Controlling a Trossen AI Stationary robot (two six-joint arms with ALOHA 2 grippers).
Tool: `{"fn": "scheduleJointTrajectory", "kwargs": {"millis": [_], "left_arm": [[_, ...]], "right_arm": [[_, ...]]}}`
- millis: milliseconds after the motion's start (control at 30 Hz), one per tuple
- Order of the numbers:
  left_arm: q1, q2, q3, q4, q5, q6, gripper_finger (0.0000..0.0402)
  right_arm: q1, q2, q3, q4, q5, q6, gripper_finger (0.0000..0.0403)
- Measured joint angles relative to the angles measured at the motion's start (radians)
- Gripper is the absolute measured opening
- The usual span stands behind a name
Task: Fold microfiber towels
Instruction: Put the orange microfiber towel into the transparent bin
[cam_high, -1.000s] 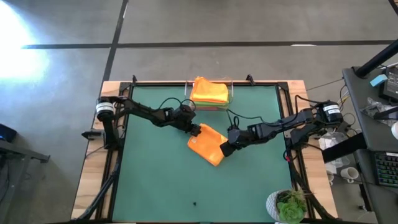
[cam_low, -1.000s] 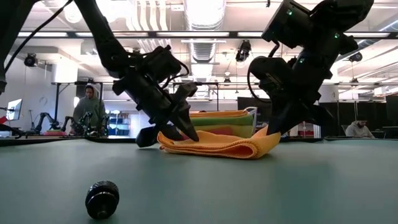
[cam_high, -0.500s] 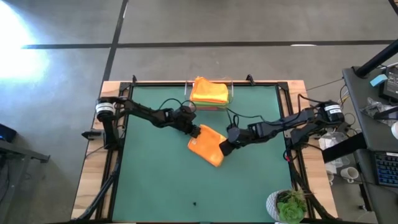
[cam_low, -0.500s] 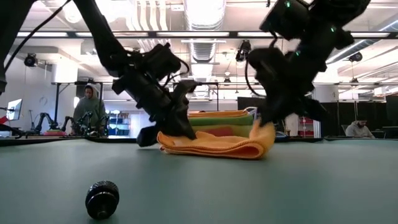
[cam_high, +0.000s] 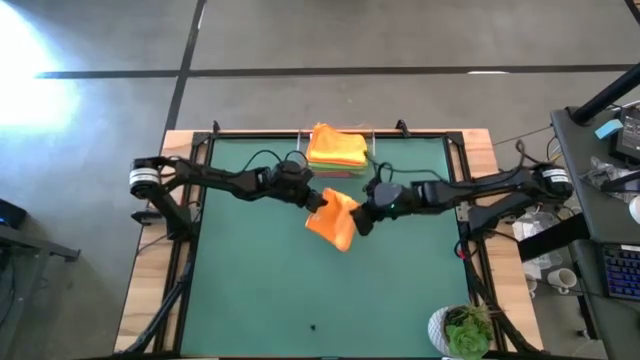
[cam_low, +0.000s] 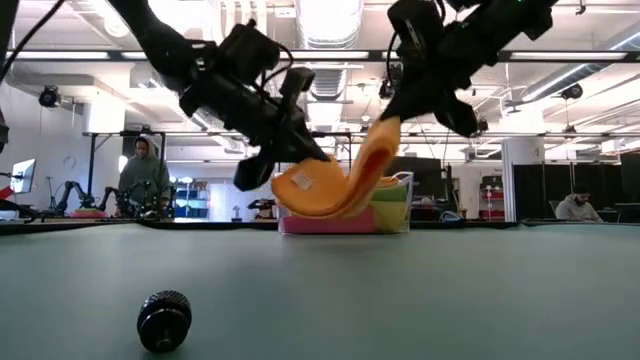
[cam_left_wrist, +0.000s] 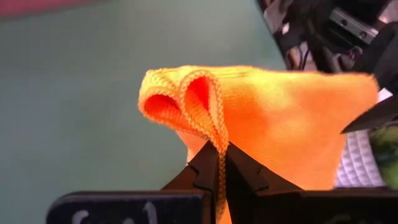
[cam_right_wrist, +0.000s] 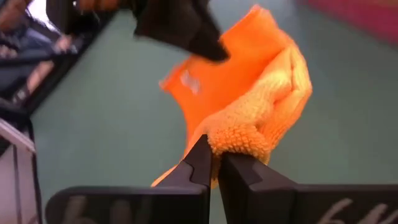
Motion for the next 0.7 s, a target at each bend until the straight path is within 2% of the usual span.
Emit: {"fn": "scheduleJointTrajectory", "kwargs": {"millis": [167, 267, 433, 700], "left_arm": [[0.004, -0.072, 0.0, -0.001, -0.083, 0.0, 0.0001], [0.018, -0.1, 0.012, 0.006, -0.13, 0.0, 0.0001], [0.047, -0.099, 0.082, 0.007, -0.188, 0.034, 0.0001], [0.124, -0.071, 0.172, 0.009, -0.273, 0.087, 0.0001]], "right_arm": [[-0.095, -0.07, 0.022, -0.034, -0.004, -0.072, 0.0008], [-0.167, -0.084, 0.046, -0.079, -0.043, -0.123, 0.0008], [-0.28, -0.067, 0.099, -0.094, -0.132, -0.224, 0.0008], [-0.454, -0.012, 0.214, -0.167, -0.192, -0.373, 0.0008]]}}
